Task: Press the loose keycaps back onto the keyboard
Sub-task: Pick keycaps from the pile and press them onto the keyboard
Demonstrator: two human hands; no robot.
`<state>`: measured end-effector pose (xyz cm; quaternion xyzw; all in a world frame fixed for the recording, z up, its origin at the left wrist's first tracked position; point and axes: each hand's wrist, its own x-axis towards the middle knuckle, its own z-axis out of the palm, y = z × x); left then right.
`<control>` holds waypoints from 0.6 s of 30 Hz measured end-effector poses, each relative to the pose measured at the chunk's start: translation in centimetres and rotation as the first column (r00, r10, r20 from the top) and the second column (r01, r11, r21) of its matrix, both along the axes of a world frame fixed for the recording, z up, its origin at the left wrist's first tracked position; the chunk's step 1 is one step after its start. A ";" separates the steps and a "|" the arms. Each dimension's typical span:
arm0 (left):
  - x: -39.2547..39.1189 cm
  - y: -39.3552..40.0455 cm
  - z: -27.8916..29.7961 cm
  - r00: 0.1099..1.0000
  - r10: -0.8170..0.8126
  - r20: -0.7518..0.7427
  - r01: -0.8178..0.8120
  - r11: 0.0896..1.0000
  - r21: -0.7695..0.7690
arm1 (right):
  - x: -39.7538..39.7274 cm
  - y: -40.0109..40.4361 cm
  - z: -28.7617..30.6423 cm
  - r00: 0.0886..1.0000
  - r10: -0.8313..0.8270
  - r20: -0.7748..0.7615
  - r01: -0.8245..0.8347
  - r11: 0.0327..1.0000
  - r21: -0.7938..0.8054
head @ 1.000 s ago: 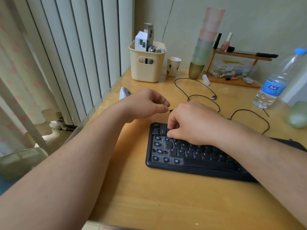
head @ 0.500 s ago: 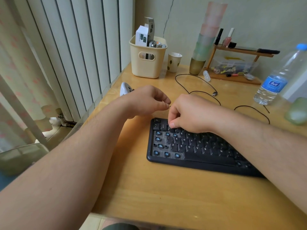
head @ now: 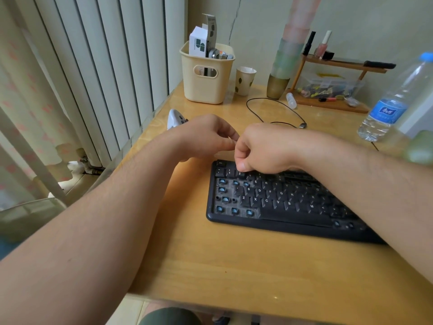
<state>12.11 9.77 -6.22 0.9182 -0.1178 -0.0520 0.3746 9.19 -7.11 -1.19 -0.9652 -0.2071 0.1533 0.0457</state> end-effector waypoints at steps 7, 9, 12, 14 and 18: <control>0.6 0.2 -0.5 0.998 0.004 0.060 -0.011 0.993 0.116 | 1.0 -0.2 0.4 0.999 -0.026 -0.048 0.025 1.000 -0.015; 0.8 0.2 -0.7 0.996 -0.005 0.089 -0.010 0.986 0.168 | 1.0 -0.1 0.0 0.998 -0.029 -0.049 0.028 1.000 -0.013; 1.1 0.3 -0.9 0.993 -0.014 0.114 -0.011 0.977 0.213 | 1.0 0.1 -0.3 0.999 -0.014 -0.042 0.013 0.999 -0.030; 1.2 0.3 -1.0 0.992 -0.015 0.123 -0.013 0.976 0.219 | 1.0 0.1 -0.3 0.999 -0.011 -0.038 0.010 0.999 -0.037; 1.3 0.3 -1.1 0.992 -0.010 0.126 -0.018 0.975 0.224 | 1.2 -0.1 -0.1 0.998 -0.023 -0.064 0.021 0.999 -0.034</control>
